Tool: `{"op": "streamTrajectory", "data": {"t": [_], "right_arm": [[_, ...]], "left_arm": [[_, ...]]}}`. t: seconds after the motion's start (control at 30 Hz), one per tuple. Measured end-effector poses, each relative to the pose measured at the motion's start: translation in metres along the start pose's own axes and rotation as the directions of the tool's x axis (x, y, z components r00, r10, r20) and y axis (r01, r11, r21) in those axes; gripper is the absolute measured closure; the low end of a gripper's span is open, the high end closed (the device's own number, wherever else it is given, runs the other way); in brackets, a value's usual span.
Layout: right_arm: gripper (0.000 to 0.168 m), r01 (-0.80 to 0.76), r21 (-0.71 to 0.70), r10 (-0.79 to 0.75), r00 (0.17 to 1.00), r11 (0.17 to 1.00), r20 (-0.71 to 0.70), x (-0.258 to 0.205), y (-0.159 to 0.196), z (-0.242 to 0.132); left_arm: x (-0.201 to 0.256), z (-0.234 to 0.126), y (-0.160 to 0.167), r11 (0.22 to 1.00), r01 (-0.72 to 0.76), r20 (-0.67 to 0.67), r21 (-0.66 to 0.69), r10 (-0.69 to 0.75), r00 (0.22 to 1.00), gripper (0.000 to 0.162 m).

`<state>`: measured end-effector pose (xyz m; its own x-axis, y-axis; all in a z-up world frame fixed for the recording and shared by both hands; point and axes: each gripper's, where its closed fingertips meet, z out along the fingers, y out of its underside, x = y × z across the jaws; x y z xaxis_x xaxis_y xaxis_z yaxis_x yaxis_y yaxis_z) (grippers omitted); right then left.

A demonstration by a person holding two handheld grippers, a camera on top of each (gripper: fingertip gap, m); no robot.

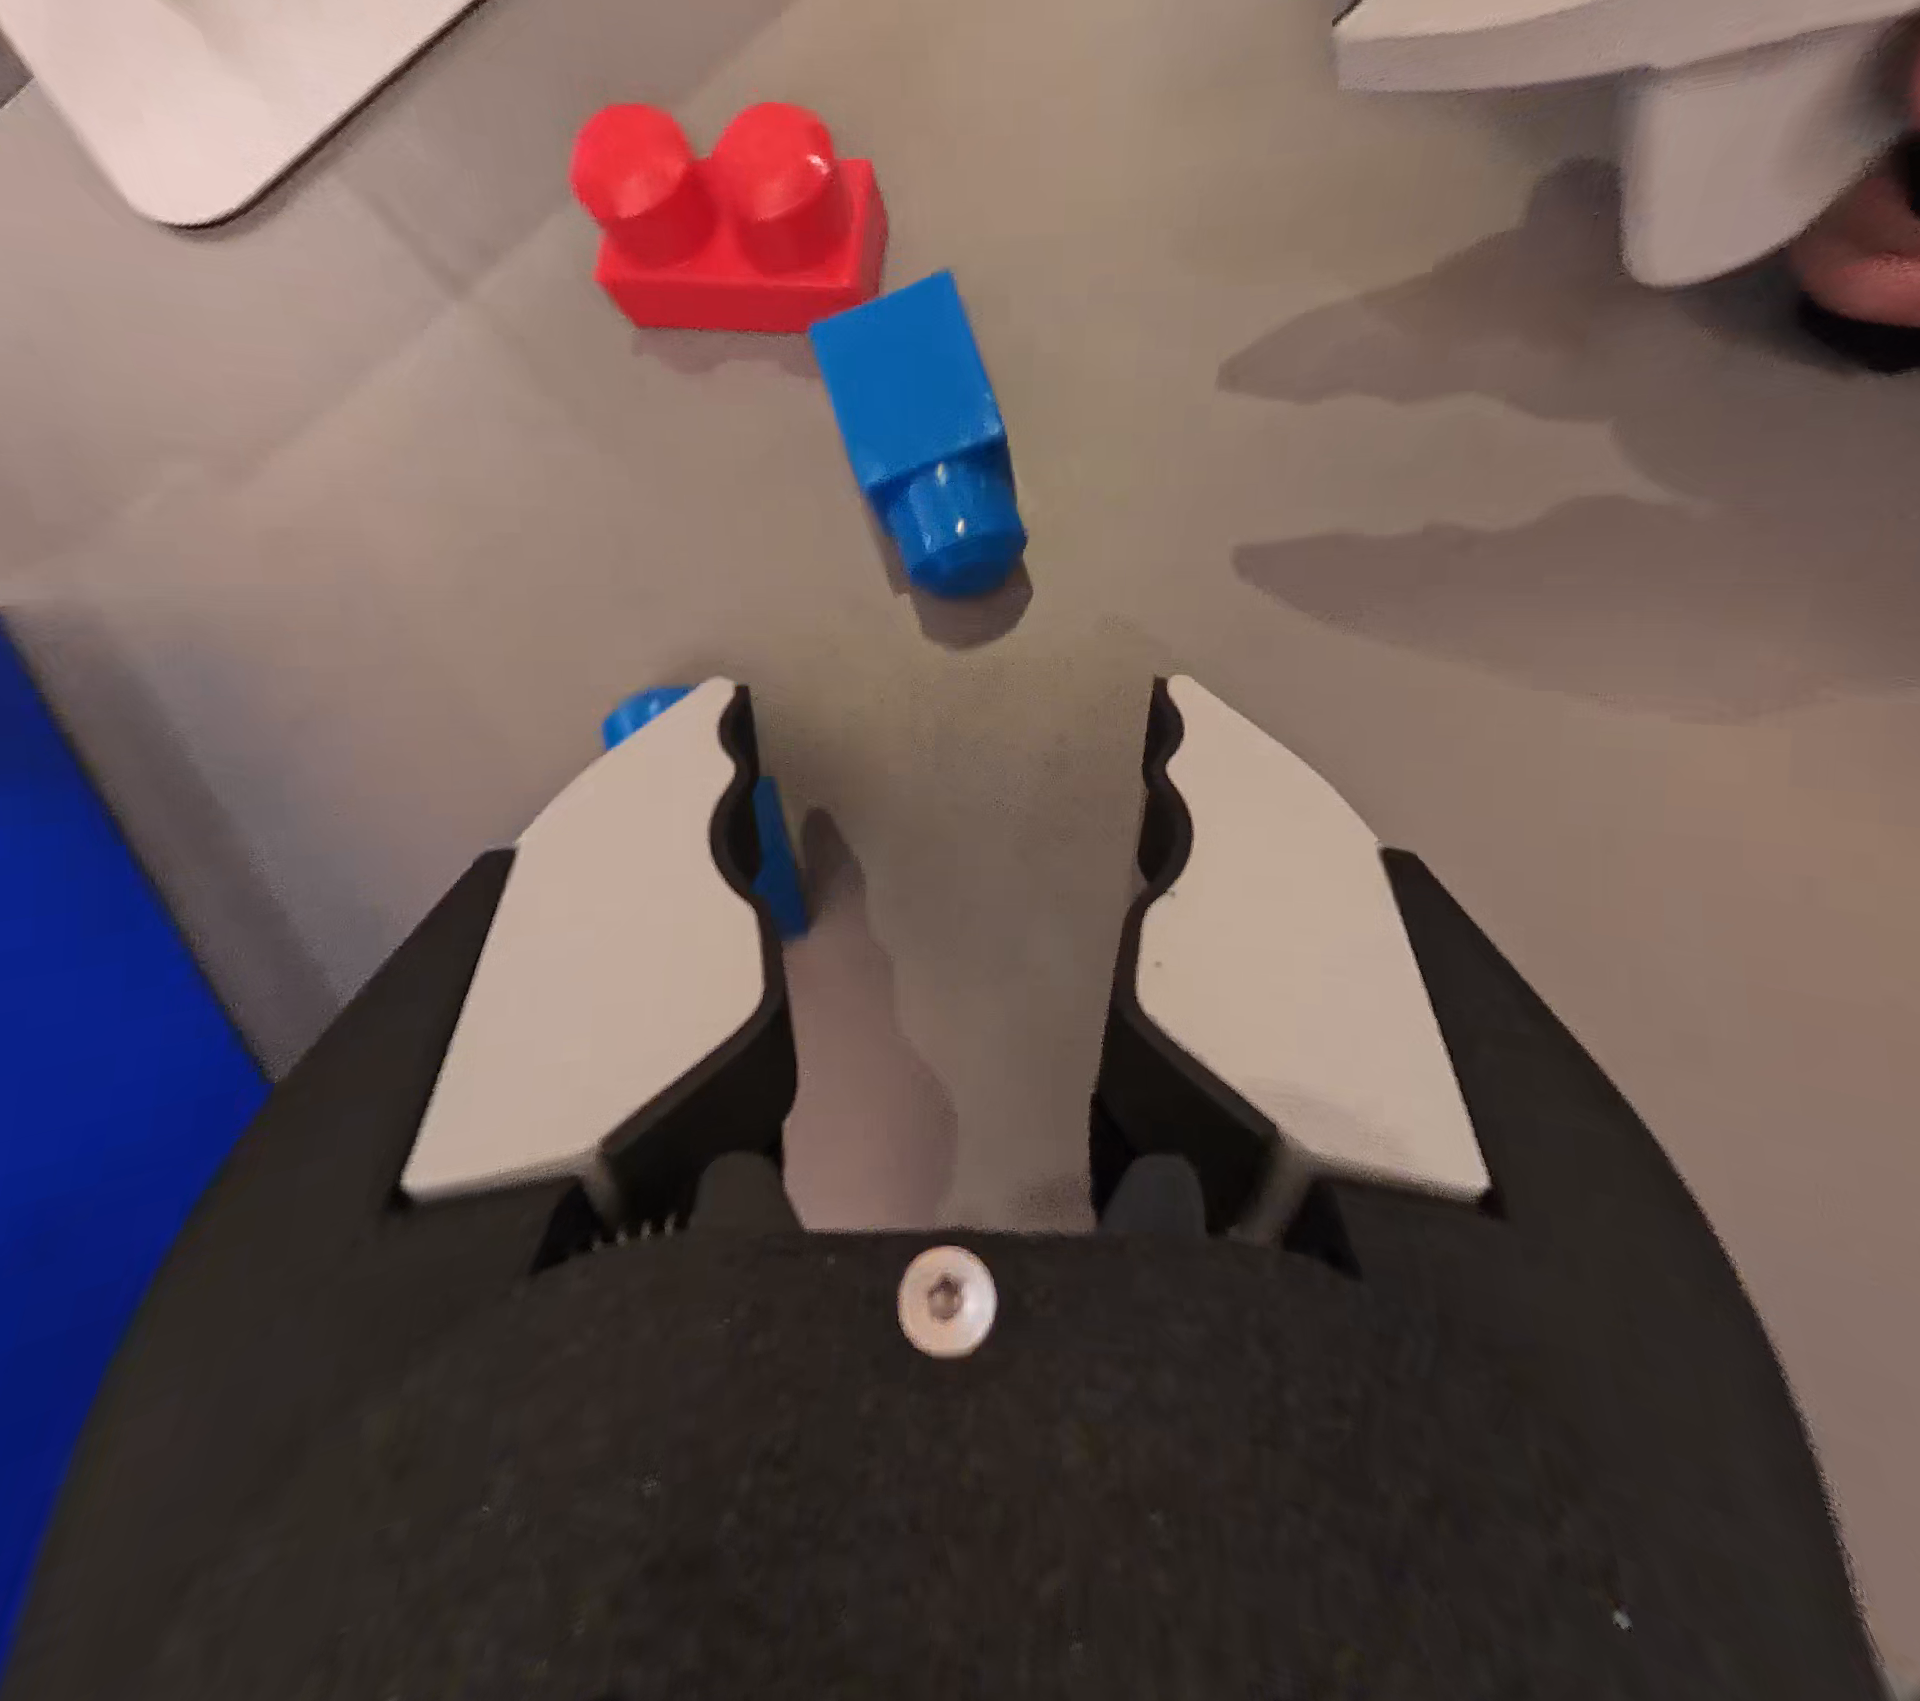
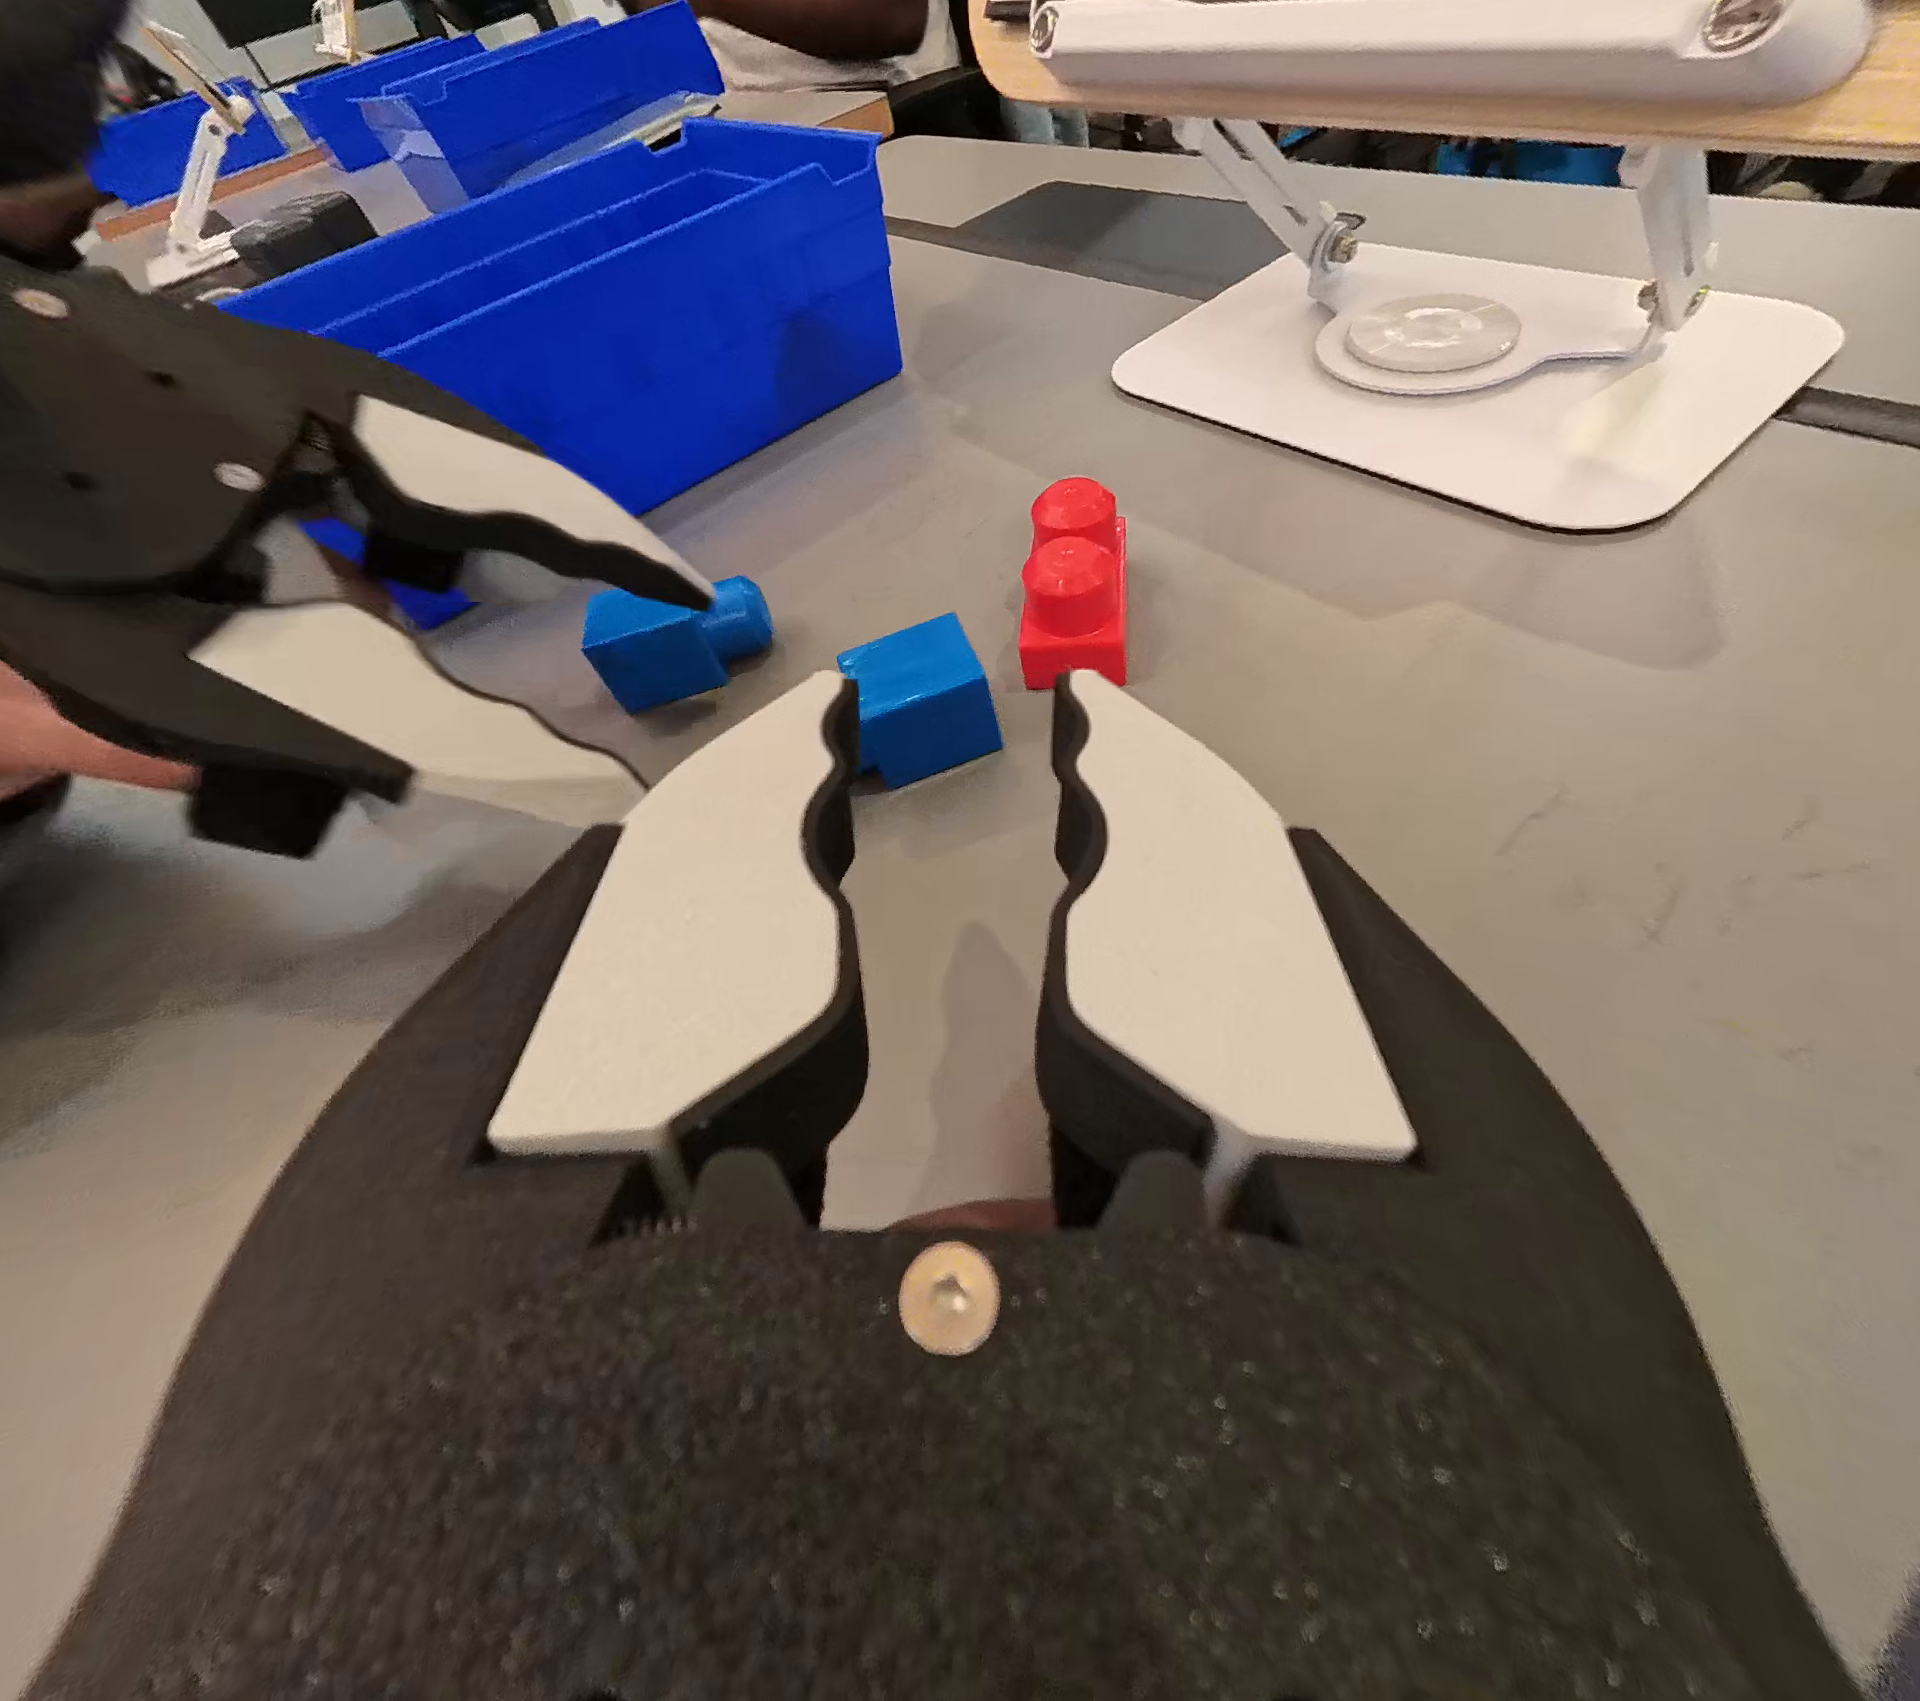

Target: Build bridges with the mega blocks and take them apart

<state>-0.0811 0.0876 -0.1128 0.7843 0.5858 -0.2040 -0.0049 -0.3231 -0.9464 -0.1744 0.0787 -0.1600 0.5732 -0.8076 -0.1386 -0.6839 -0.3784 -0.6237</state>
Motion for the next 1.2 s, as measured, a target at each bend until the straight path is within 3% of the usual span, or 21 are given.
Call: {"op": "streamTrajectory", "data": {"t": [0.23,0.33,0.43,0.53,0.63,0.73,0.8,0.97,1.1,1.2], "right_arm": [[0.134,-0.022,0.021,0.022,1.000,1.000,-0.015,0.005,-0.004,-0.005],[0.134,-0.043,0.033,0.044,0.999,0.999,-0.022,0.009,-0.006,-0.007],[0.134,-0.073,0.044,0.074,0.997,0.996,-0.034,0.014,-0.008,-0.009],[0.134,-0.109,0.054,0.110,0.994,0.993,-0.026,0.017,-0.008,-0.010],[0.134,-0.118,0.052,0.119,0.992,0.992,-0.026,0.019,-0.008,-0.009],[0.134,-0.116,0.048,0.118,0.993,0.992,-0.028,0.020,-0.007,-0.009],[0.134,-0.116,0.044,0.117,0.993,0.992,-0.029,0.020,-0.006,-0.009],[0.134,-0.124,0.046,0.125,0.992,0.991,-0.029,0.021,-0.006,-0.010],[0.134,-0.119,0.036,0.121,0.992,0.992,-0.028,0.020,-0.005,-0.009],[0.134,-0.129,0.038,0.130,0.991,0.991,-0.026,0.021,-0.005,-0.009]], "left_arm": [[0.001,0.058,-0.025,0.992,0.074,-0.032,-0.102,-0.078,0.996,0.096],[0.007,0.057,-0.022,0.985,0.052,-0.112,-0.162,-0.071,0.991,0.123],[0.010,0.031,-0.017,0.973,-0.124,-0.169,-0.194,0.092,0.981,0.123],[0.002,0.000,-0.009,0.890,-0.396,-0.197,-0.227,0.356,0.913,0.124],[0.000,-0.024,0.004,0.687,-0.691,-0.304,-0.224,0.625,0.720,0.123],[-0.002,-0.030,-0.002,0.421,-0.900,-0.319,-0.118,0.842,0.435,0.124],[-0.004,-0.029,-0.008,0.248,-0.966,-0.328,-0.065,0.910,0.256,0.123],[-0.012,-0.026,0.002,-0.169,-0.985,-0.423,0.035,0.890,-0.168,0.123],[-0.031,-0.019,0.007,-0.530,-0.843,-0.391,0.096,0.759,-0.521,0.123],[-0.028,-0.014,0.014,-0.677,-0.712,-0.336,0.187,0.637,-0.694,0.123]]}}
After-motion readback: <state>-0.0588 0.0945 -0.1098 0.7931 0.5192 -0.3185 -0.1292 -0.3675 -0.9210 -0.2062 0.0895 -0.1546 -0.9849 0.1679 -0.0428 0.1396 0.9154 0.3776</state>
